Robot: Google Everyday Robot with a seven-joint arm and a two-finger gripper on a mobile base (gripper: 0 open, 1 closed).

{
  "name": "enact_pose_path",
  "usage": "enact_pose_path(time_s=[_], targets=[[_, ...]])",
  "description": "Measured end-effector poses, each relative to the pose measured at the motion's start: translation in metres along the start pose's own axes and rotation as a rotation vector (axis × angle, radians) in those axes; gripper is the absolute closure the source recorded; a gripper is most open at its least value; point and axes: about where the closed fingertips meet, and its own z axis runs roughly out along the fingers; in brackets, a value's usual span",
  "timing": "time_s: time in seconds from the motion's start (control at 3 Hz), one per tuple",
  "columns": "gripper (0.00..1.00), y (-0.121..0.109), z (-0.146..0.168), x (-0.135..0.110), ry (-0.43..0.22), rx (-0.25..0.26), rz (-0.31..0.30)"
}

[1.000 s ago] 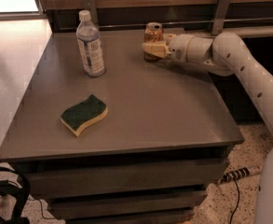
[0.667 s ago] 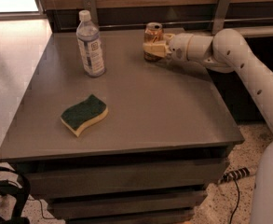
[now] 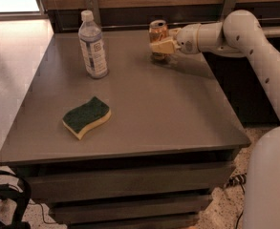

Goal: Knock orange can over

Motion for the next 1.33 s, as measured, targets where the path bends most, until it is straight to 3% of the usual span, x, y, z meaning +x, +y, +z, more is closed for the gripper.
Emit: enact_pose_path(time_s=[1.0,1.33], targets=[[1.00,0.012,-0.039,-0.011,0.257,-0.025,-0.129],[1.00,0.020,-0.046,-0.011,0.427,-0.004,-0.192]])
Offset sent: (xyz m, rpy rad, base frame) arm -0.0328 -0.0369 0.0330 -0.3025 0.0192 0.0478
